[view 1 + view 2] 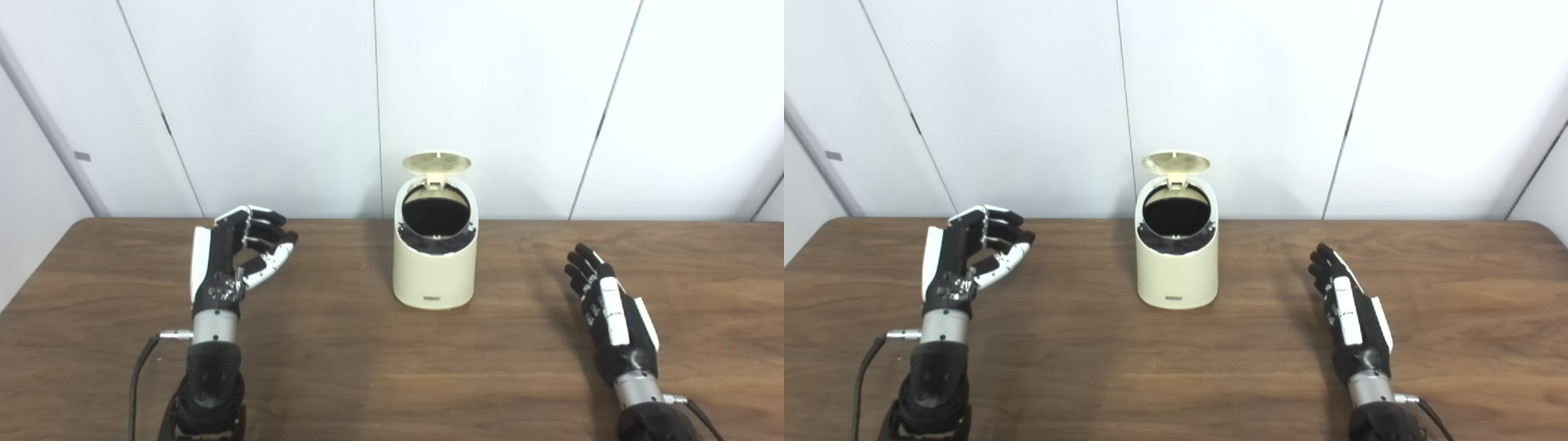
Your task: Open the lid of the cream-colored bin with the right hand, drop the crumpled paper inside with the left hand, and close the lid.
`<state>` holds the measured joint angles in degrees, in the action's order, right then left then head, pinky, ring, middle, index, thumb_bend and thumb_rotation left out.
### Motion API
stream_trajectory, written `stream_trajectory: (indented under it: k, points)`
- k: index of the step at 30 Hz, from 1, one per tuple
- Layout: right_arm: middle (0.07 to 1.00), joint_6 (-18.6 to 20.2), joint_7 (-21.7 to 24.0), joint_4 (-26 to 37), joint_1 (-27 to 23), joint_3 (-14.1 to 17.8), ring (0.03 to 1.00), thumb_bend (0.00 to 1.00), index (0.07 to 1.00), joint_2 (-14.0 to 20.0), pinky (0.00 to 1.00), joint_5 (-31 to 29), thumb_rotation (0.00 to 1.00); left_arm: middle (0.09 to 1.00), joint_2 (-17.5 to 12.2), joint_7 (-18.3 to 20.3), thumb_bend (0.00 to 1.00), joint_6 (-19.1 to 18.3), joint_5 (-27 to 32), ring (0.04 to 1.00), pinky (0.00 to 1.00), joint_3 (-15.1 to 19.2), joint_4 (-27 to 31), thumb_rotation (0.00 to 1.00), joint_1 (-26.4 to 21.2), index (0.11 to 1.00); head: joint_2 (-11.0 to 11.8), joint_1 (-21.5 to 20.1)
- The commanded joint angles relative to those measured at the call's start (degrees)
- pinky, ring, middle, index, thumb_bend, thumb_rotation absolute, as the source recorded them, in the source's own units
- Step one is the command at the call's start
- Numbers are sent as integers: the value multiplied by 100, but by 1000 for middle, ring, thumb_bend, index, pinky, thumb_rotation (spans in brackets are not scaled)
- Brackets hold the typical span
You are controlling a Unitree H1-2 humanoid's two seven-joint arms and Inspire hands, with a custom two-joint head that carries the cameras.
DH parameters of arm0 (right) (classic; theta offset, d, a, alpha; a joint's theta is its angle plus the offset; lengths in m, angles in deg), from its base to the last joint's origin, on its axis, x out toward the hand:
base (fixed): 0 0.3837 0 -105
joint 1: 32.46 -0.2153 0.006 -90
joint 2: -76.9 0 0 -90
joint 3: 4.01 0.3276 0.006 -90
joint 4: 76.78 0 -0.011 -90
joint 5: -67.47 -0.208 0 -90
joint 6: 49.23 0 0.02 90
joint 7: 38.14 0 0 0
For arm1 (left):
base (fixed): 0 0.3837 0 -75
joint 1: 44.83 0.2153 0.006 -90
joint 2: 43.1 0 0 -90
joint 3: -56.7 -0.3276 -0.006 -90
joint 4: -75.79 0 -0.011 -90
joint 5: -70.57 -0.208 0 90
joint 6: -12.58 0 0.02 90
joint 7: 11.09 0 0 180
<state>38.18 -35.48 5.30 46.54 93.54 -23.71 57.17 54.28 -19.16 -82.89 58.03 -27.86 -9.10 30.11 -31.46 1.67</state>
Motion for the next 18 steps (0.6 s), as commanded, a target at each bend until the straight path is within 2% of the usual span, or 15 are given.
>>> stream_trajectory:
  k: [1,4,7,12,16,18]
  points:
    - [898,-117,52,-106,266,4,911,436,889,-74,963,-80,896,734,-43,257,497,164,516,688,610,86,245,270,-57,658,-1,3]
    - [910,-76,29,-63,269,6,919,420,899,-76,969,-81,908,832,-84,616,483,268,1197,798,735,187,208,473,94,827,-6,-7]
    - [911,-104,6,-37,279,1,918,414,897,-83,961,-60,902,923,-123,903,494,269,1695,894,877,279,196,627,262,931,0,-27]
    - [916,-114,41,29,316,-12,922,419,899,-84,968,-90,900,993,-103,1149,560,258,2248,973,987,415,226,749,528,995,12,-20]
    - [911,-167,47,38,336,-2,921,425,899,-74,965,-102,893,1000,-63,1146,558,517,2253,999,1000,457,60,879,742,1000,-22,-20]
    - [911,-170,54,49,345,0,922,429,898,-64,966,-103,895,1000,-31,1159,539,698,2305,1000,1000,473,-71,900,824,1000,9,-27]
